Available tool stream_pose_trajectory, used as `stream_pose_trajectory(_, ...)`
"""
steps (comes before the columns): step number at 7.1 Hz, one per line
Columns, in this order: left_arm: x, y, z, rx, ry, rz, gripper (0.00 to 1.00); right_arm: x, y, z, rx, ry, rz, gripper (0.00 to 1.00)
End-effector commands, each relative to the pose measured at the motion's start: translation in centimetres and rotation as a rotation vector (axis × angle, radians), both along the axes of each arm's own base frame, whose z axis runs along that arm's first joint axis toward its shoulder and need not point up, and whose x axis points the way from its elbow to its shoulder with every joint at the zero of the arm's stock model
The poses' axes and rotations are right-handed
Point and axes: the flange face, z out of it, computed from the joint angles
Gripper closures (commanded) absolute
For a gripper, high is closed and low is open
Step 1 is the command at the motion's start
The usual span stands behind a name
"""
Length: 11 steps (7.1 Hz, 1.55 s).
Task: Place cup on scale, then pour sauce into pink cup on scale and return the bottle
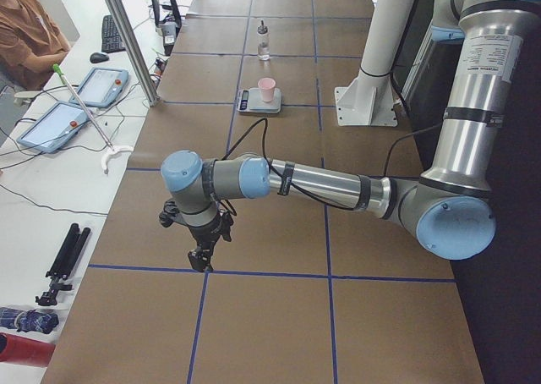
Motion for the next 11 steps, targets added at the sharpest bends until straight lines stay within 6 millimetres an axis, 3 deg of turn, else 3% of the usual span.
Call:
stream_pose_trajectory(1,-0.1,0.5,1.0,-0.013,0.019,0.009,0.0,0.3,0.7,3.2,-0.069,-0.096,0.004,0.0)
stream_pose_trajectory(2,-0.2,0.5,1.2,-0.013,0.016,0.009,0.0,0.7,0.7,4.8,-0.099,-0.096,0.016,0.0)
stream_pose_trajectory(4,-0.1,0.6,1.5,-0.019,0.017,0.004,0.0,0.7,0.9,5.2,-0.109,-0.096,0.019,0.0)
stream_pose_trajectory(5,0.0,2.7,3.8,-0.047,0.018,0.005,0.0,0.7,1.2,5.4,-0.116,-0.096,0.021,0.0)
stream_pose_trajectory(7,0.0,4.4,6.0,0.004,0.019,0.002,0.0,1.2,1.1,5.0,-0.107,-0.093,0.033,0.0)
stream_pose_trajectory(11,0.3,5.3,6.0,0.007,0.063,-0.005,0.0,2.4,0.7,4.3,-0.092,-0.095,0.058,0.0)
